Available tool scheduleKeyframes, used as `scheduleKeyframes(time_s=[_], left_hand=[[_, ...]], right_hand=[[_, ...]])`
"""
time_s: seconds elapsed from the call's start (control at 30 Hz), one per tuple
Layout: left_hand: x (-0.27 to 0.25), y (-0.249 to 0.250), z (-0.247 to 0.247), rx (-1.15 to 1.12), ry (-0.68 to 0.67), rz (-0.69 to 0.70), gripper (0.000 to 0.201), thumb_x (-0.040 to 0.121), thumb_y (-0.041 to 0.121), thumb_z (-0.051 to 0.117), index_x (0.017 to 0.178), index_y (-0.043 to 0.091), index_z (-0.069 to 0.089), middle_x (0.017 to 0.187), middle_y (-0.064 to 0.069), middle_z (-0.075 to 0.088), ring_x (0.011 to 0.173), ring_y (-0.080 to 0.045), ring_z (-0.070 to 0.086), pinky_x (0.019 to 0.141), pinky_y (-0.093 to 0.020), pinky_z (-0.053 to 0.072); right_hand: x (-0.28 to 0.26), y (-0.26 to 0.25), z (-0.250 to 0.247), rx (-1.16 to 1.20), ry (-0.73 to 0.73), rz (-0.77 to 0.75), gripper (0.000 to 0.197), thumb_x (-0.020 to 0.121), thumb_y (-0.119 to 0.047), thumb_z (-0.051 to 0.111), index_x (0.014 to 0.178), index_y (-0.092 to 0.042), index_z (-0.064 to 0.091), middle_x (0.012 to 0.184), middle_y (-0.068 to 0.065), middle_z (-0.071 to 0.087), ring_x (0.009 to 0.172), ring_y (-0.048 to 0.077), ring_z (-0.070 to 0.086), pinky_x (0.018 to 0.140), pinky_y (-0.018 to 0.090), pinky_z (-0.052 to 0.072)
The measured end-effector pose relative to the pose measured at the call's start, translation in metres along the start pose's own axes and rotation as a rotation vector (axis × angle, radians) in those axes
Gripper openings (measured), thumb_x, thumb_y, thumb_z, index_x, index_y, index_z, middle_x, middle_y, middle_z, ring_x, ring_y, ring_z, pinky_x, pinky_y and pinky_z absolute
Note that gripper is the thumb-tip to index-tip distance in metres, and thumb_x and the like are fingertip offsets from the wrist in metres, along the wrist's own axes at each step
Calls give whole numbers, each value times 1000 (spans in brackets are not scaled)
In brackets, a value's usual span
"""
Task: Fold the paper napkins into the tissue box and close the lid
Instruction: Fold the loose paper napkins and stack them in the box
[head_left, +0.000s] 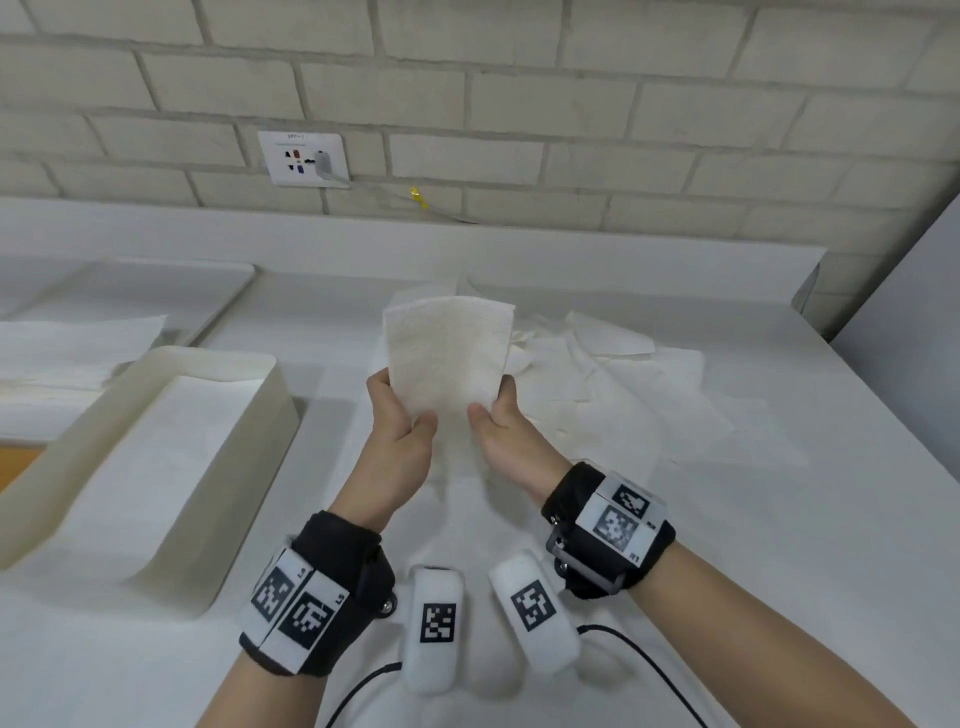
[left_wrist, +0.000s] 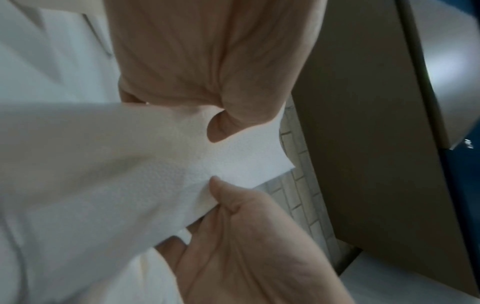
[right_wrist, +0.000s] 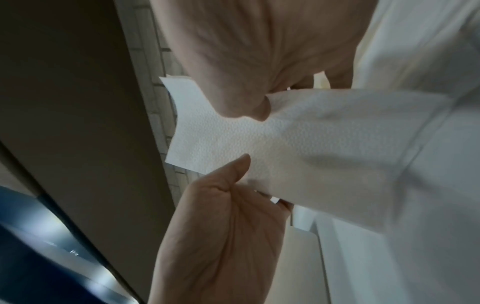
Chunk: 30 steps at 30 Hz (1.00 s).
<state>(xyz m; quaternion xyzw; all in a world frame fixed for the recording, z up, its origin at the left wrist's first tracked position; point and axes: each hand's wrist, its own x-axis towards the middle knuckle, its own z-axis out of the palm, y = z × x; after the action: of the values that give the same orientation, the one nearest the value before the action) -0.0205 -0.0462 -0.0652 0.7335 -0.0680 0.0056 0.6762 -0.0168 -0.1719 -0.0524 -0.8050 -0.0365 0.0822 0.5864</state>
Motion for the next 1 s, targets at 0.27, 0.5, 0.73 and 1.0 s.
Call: scheduleKeyframes(time_s=[0.27, 0.5, 0.73, 1.0], left_hand=[[0, 4, -2, -73, 29, 43, 30, 99, -2, 31, 116, 21, 25, 116, 10, 45, 101, 3, 54, 76, -13, 46], [1, 6, -2, -104, 99, 19, 22, 100, 3, 32, 110, 23, 32, 118, 1, 51, 100, -1, 55, 71, -11, 48], [-6, -5, -3, -130, 106, -82, 19, 102, 14, 37, 120, 16, 33, 121, -3, 53, 103, -10, 57, 81, -25, 47], [3, 21, -50, -86, 245, 237, 33, 74, 12, 69, 99, 30, 56, 80, 12, 66, 72, -9, 61, 68, -19, 51]], right_hand=[[0, 3, -1, 36, -36, 3, 36, 100, -12, 34, 131, -8, 16, 119, 1, 46, 102, 9, 46, 67, 1, 38], [5, 5, 0, 50, -31, -30, 19, 101, -13, 31, 119, -13, 25, 105, -8, 44, 89, -1, 46, 65, -2, 37], [11, 15, 6, -12, 56, -81, 43, 91, -12, 55, 130, -13, 38, 122, 0, 55, 114, 14, 53, 96, 26, 42], [27, -15, -34, -473, -105, -187, 33, 85, -9, 60, 118, -10, 58, 109, 1, 62, 99, 13, 56, 75, 19, 41]])
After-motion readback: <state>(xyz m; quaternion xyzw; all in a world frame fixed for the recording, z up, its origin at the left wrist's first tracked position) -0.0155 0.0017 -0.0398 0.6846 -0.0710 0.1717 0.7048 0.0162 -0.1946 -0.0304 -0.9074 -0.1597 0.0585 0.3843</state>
